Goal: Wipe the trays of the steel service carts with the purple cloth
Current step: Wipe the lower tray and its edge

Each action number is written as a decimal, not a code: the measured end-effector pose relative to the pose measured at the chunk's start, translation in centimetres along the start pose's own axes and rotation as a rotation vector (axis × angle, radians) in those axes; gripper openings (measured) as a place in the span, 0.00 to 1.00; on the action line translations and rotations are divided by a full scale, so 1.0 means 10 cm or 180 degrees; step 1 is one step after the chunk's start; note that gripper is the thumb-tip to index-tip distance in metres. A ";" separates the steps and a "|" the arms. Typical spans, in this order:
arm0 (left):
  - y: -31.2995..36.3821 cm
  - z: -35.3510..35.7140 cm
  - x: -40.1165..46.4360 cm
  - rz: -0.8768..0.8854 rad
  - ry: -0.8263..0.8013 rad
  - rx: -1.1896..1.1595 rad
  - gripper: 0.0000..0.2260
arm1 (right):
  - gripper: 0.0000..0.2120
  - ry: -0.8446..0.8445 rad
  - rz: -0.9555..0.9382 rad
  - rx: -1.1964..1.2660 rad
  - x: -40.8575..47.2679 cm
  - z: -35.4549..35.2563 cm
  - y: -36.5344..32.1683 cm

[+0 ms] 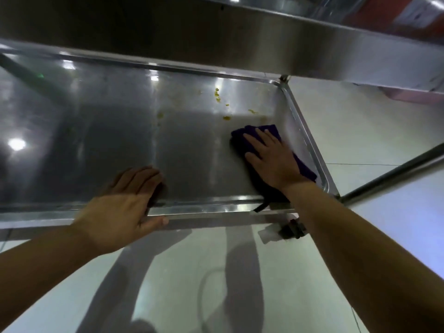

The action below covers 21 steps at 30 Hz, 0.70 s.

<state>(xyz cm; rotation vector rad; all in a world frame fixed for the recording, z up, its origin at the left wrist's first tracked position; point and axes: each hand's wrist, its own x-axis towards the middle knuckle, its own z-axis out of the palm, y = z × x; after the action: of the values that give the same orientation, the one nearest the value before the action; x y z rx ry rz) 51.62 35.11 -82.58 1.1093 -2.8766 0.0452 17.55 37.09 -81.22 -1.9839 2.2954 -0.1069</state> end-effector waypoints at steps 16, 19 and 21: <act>0.04 -0.08 0.03 0.0050 -0.0052 -0.0001 0.36 | 0.25 -0.0142 -0.0319 -0.0328 0.16 0.08 -0.93; 0.04 -0.08 0.00 0.0032 -0.0083 -0.0031 0.36 | 0.26 -0.0227 -0.0930 -0.0132 0.01 0.19 -1.36; 0.02 -0.07 -0.02 0.0039 -0.0082 -0.0060 0.35 | 0.25 -0.0294 -0.1188 0.0011 0.03 0.20 -1.34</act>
<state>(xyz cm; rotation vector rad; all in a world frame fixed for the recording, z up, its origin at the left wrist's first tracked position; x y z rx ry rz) 51.70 35.40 -81.92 1.0973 -2.9003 0.0041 30.88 34.89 -81.57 -2.3377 1.8459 -0.0470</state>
